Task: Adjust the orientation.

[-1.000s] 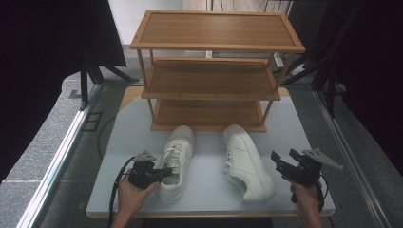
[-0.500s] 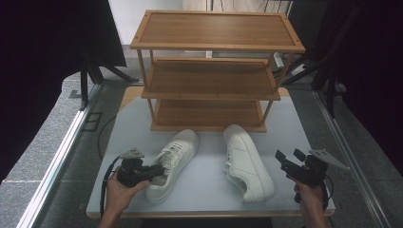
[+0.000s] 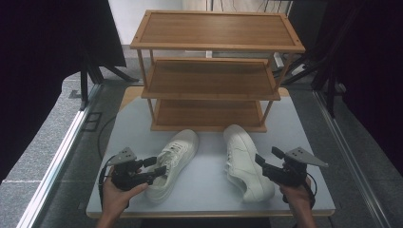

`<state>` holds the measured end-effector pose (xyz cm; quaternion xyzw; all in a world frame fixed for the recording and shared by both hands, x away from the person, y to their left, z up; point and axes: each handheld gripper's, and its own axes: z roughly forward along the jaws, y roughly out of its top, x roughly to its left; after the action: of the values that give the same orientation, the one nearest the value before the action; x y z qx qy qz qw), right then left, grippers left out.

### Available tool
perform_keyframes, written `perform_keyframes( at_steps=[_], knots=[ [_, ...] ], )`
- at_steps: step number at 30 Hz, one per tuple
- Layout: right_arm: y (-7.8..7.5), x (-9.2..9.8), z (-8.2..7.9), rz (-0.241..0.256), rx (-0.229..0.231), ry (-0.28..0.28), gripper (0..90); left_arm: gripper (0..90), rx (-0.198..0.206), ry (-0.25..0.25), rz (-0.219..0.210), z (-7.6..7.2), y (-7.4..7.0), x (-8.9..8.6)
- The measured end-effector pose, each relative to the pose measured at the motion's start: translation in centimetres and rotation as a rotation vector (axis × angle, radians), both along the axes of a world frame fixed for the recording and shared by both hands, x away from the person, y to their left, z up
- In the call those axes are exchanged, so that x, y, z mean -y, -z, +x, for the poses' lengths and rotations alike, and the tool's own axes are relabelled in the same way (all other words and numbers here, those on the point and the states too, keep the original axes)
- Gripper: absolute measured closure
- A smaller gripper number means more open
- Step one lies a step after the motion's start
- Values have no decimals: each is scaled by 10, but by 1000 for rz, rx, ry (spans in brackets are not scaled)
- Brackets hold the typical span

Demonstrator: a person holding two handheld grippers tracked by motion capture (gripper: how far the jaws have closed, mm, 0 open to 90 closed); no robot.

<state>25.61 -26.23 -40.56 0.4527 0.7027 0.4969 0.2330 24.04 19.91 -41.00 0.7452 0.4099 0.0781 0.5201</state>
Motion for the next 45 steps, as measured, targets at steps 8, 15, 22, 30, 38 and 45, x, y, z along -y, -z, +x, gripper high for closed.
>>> perform_keyframes(
  at_steps=[8,15,22,30,38,45],
  knots=[
    [-6,-38,-14,-57,-31,-202,609,381,29,-27,-30,0,0,-4],
    [13,-87,-27,-199,-89,-363,816,382,7,-72,-83,8,-5,-6],
    [31,-94,-28,-290,-141,-352,896,381,-5,-52,-82,8,-5,0],
    [33,-71,-23,-290,-167,-266,896,382,-47,-47,-77,20,5,6],
    [28,-51,-23,-232,-156,-234,900,383,-38,-32,-83,21,1,9],
    [19,-15,-16,-151,-124,-136,898,383,-47,-44,-86,20,2,6]
  ],
)
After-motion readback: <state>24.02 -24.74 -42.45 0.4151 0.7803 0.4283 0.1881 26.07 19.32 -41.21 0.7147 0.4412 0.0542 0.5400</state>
